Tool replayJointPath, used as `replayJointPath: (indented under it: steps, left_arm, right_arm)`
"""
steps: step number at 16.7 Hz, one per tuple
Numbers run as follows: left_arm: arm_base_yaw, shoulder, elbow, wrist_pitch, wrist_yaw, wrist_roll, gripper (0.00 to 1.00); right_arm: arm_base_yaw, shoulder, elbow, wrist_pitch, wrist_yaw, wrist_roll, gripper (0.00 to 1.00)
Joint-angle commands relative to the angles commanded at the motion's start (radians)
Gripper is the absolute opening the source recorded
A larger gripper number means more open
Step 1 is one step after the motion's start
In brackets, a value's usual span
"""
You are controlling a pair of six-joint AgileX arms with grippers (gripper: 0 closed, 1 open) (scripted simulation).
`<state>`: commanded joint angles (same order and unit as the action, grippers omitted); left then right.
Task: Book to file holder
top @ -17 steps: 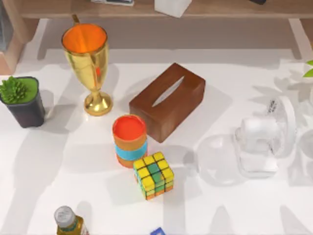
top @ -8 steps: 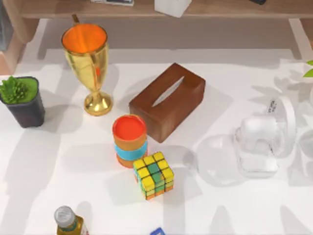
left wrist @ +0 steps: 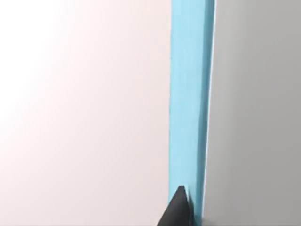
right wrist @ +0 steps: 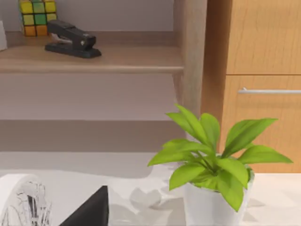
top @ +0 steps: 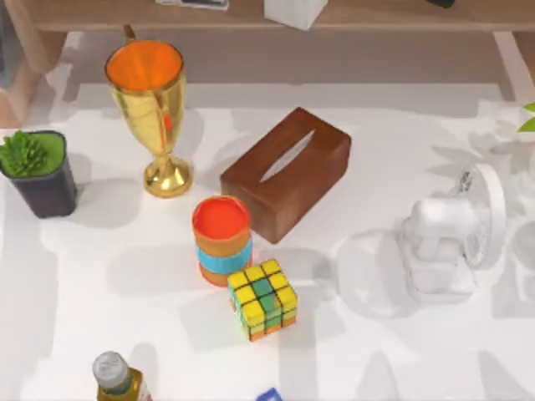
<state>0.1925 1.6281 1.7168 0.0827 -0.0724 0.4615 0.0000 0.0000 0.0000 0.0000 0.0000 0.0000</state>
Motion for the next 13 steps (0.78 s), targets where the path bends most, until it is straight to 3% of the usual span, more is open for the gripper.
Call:
replayJointPath:
  steps: [7, 10, 13]
  left_arm:
    - [0.413, -0.029, -0.478, 0.168, 0.193, 0.496, 0.00]
    - [0.514, 0.004, -0.654, 0.249, 0.283, 0.711, 0.00]
    - [0.533, 0.058, -0.777, 0.338, 0.379, 0.909, 0.00]
  right_arm:
    - [0.000, 0.000, 0.000, 0.000, 0.000, 0.000, 1.00]
    - [0.000, 0.000, 0.000, 0.000, 0.000, 0.000, 1.00]
    - [0.000, 0.000, 0.000, 0.000, 0.000, 0.000, 1.00]
